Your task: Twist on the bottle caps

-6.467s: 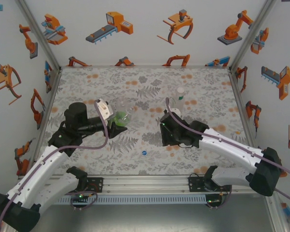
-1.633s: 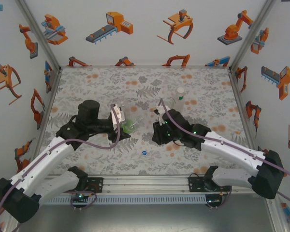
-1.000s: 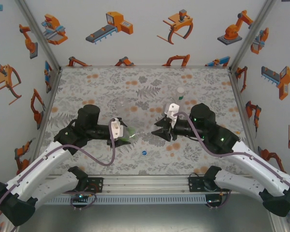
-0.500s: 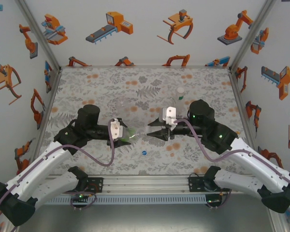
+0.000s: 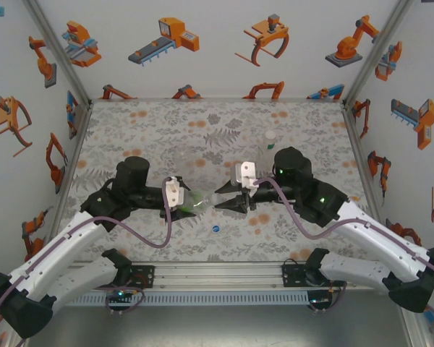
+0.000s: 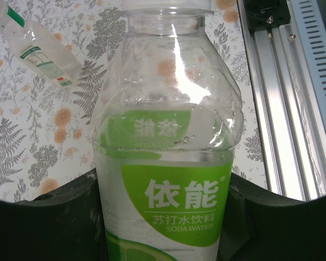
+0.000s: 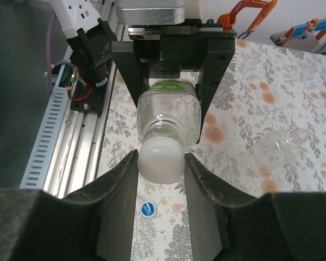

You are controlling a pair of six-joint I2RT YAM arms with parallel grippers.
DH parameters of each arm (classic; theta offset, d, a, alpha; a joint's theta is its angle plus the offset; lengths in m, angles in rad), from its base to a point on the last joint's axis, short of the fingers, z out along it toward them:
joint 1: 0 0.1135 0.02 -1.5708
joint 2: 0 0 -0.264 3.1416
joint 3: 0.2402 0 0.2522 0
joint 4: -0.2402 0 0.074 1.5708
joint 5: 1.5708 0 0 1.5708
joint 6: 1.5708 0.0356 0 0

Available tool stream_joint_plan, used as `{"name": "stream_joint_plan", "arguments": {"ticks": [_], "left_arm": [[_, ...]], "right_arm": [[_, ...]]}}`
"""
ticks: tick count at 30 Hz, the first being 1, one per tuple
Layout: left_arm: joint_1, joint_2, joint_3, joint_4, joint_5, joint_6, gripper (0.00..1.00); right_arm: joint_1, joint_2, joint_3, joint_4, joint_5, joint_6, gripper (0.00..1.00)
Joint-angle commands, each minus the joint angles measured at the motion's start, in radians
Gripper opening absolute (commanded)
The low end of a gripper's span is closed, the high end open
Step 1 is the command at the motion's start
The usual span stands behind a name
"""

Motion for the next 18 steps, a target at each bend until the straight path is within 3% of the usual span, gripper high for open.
{"name": "stream_joint_plan", "arguments": {"ticks": [1, 18], "left_arm": [[-0.005, -0.011, 0.014, -0.001, 0.008, -0.019, 0.0], [-0.004, 0.007, 0.023, -0.011, 0.003, -0.032, 0.0]], "right_arm": [[0.015, 0.006, 0.041, 0.033, -0.016, -0.008, 0.13], [0.029, 0.018, 0.046, 0.048, 0.002, -0.01, 0.11]]}}
